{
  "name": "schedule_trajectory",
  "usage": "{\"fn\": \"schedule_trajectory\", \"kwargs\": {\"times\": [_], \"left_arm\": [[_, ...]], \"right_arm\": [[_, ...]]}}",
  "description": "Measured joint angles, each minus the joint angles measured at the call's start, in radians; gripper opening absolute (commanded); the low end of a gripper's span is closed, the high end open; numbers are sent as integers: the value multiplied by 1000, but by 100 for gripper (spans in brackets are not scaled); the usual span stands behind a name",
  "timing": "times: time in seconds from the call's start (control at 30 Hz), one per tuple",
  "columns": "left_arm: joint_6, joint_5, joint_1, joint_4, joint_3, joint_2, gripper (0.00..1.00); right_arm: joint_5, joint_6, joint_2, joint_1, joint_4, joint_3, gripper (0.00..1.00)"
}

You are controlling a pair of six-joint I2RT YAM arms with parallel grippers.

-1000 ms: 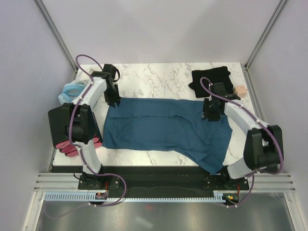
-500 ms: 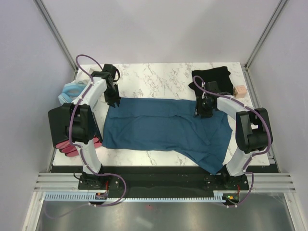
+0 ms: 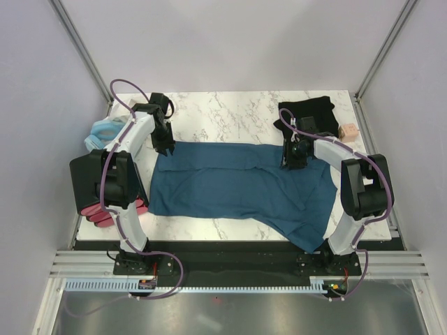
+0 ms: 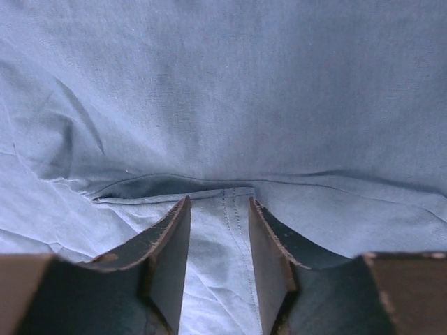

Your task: Fold and stack the t-shirts

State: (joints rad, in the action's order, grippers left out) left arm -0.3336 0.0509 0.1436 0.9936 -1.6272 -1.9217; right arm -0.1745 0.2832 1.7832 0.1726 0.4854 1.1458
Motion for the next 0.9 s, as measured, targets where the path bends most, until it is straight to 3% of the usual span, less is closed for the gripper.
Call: {"fn": "schedule_trajectory", "kwargs": {"times": [0.7,0.83,0.87,0.9], "left_arm": [[0,0,0,0,0,0,31],[0,0,0,0,0,0,31],[0,0,0,0,0,0,31],[0,0,0,0,0,0,31]], "right_arm": [[-7,-27,0,-13,27,-6,48],[-35,-32,12,-13,29,-8,36],[-40,-35,16,-13,30,-8,25],[-43,-37,19,-13,30,-9,21]]}}
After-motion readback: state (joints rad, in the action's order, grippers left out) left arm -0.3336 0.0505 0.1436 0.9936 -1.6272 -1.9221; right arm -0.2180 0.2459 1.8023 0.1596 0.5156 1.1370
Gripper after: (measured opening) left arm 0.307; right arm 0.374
